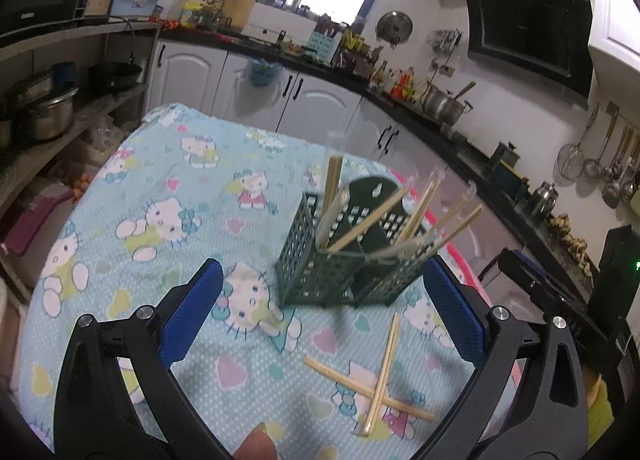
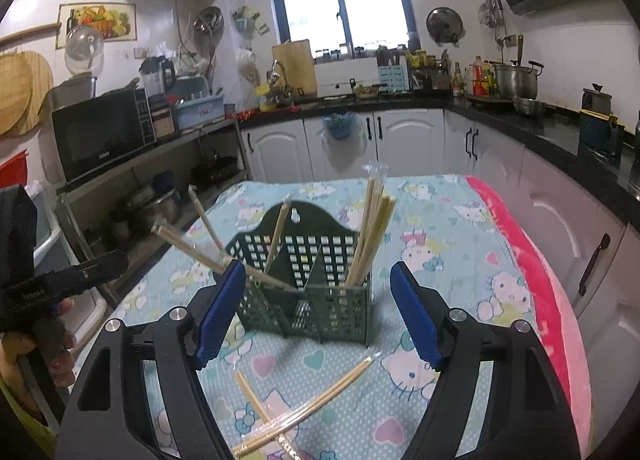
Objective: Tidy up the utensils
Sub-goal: 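Move the open left tool back over the loose chopsticks, then lower the left tool onto a wrapped chopstick and close its fingers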
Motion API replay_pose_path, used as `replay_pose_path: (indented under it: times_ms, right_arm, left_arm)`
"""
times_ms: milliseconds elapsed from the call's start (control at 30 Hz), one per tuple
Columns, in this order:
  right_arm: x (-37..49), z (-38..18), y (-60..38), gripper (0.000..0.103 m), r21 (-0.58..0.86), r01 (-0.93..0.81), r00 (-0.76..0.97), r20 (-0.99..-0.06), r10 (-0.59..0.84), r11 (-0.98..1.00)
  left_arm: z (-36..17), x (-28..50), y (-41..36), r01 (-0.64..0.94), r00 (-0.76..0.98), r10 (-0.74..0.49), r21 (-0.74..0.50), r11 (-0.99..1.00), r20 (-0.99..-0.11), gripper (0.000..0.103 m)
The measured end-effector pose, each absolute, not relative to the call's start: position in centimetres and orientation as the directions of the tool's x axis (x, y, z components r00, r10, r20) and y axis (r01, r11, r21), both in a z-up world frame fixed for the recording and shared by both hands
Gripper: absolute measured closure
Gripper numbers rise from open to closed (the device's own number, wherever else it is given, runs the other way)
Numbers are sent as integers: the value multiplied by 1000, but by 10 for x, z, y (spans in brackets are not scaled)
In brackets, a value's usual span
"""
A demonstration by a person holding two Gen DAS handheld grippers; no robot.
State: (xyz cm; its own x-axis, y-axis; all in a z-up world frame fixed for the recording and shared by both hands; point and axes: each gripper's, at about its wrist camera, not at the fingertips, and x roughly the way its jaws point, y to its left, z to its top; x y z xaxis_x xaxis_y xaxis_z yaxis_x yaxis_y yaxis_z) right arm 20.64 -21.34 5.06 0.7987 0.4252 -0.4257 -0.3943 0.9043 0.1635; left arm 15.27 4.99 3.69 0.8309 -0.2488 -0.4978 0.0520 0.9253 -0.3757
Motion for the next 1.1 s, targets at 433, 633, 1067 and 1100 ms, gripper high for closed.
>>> replay_pose_path:
  times_ms: [433,633,1067,1100]
  right_arm:
    - [211,17,-212,31,139,-386,740,-543,396,912]
    - [218,-2,-216,31,139,-366,706,-603,372,920]
    - [233,-31,-224,36,136,-335,665,-666,337,932]
    - [234,-33,-224,37,137,-334,659,-673,335,932]
  left_arm:
    - [2,158,39,44,761,-272,-372,927,-588,11]
    - [-16,161,29,58,716,-306,-384,922,-627,11]
    - [-62,171,6,82,582,-405,-444,892,-705,35]
    - [-65,171,5,81,573,-410,-449,890,-709,37]
